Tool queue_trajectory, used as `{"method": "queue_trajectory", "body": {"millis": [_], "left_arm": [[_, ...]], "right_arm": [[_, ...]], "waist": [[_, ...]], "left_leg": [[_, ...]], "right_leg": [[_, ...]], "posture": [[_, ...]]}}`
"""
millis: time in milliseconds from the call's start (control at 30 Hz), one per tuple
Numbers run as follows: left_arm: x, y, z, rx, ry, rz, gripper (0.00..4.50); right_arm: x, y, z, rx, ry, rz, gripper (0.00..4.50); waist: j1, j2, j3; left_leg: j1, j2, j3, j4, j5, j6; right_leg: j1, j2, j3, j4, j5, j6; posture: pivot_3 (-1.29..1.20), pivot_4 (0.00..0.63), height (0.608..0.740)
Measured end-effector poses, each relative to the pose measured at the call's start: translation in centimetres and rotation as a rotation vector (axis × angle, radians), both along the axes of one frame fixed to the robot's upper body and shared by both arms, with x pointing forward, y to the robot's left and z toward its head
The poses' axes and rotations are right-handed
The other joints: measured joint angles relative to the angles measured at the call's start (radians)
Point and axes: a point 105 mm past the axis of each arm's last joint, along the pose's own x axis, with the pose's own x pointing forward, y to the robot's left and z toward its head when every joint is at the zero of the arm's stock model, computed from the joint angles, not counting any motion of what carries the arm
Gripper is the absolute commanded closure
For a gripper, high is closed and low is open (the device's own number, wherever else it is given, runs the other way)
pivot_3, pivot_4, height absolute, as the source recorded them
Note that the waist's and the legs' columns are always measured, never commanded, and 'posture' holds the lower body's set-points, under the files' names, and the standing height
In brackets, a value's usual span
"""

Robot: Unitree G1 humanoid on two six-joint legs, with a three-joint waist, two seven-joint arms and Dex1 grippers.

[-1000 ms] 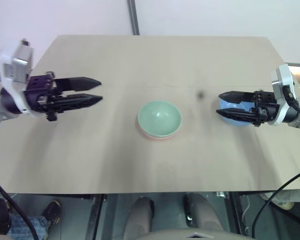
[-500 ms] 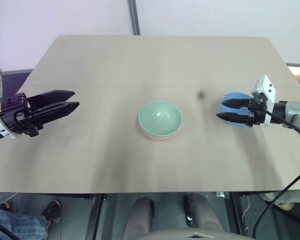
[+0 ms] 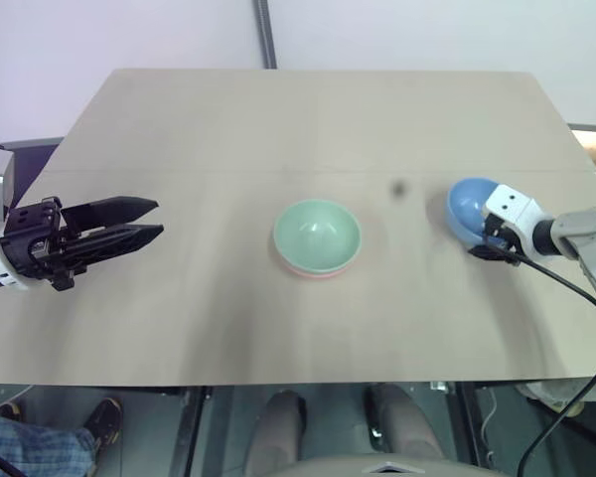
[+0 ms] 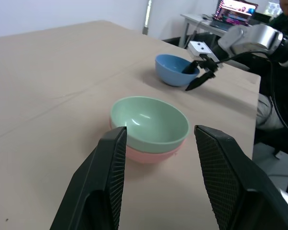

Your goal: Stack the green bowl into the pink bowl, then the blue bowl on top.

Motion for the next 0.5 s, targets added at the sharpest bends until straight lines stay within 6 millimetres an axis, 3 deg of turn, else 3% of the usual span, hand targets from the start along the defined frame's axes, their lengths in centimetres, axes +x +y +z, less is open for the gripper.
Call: {"method": "queue_trajectory", "body": {"millis": [133,367,500], "left_arm": [[-0.1,-0.1,-0.1,0.017,-0.003,-0.014,2.05],[-0.1,0.0,-0.1,0.022,-0.005,-0.015,2.05],[-0.1,-0.1,-0.1,0.023,-0.006,-0.021,2.05]], "right_arm": [[0.5,0.2,1.1,-0.038,-0.061,0.021,4.38],[0.4,0.3,1.2,-0.054,-0.066,0.045,4.46],[0.0,2.7,1.8,-0.056,-0.088,0.198,4.46]], "waist": [[-0.001,0.0,0.0],[0.0,-0.001,-0.001],[-0.006,0.0,0.0]], "left_leg": [[0.001,0.0,0.0,0.0,0.0,0.0],[0.001,0.0,0.0,0.0,0.0,0.0],[0.001,0.0,0.0,-0.001,0.0,0.0]], "right_leg": [[0.0,0.0,0.0,0.0,0.0,0.0],[0.001,0.0,0.0,0.0,0.0,0.0],[-0.001,0.0,0.0,0.0,0.0,0.0]], "posture": [[0.0,0.15,0.74],[0.0,0.15,0.74],[0.0,0.15,0.74]]}}
